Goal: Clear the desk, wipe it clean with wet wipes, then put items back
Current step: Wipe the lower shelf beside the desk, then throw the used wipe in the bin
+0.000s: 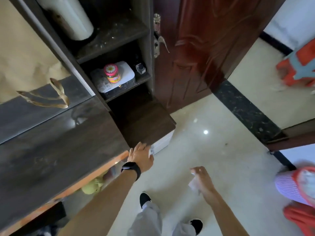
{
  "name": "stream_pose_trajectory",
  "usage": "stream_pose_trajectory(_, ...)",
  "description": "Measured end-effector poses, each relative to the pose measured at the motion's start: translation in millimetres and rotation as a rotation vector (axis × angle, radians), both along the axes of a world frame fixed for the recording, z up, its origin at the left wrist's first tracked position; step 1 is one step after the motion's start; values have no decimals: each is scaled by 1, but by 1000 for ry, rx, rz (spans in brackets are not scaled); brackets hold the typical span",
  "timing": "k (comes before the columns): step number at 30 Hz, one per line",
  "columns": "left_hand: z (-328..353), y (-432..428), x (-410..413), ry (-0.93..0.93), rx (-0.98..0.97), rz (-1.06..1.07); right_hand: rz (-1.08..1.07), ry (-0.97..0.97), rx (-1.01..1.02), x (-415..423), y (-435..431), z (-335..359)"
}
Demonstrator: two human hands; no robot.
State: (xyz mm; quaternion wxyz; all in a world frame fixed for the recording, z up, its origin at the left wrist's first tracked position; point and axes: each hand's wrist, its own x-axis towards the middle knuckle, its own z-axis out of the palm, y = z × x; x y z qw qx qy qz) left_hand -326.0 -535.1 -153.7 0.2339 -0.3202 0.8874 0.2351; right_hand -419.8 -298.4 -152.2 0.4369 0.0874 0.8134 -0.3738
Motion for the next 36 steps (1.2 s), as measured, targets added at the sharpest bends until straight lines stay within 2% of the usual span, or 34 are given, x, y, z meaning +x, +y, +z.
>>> stream_pose_trajectory(3,18,78,-21,33,102,-122,-210,8,-158,-2,60,24)
stream_pose_trajectory(7,39,192,-53,82,227,-309,-253,121,-262,-2,156,65)
stream_pose_trajectory(14,70,377,-112,217,303,-640,-673,289,-325,9,335,97)
stream_pose_trajectory(25,93,568,-209,319,138,-1165,-949,494,-54,-2,514,122)
stream_pose_trajectory(31,84,643,-293,328,-14,-1336,-994,548,78,-68,585,110)
stream_pose_trajectory(36,75,711,-398,353,-38,-1380,-948,580,220,-156,652,102)
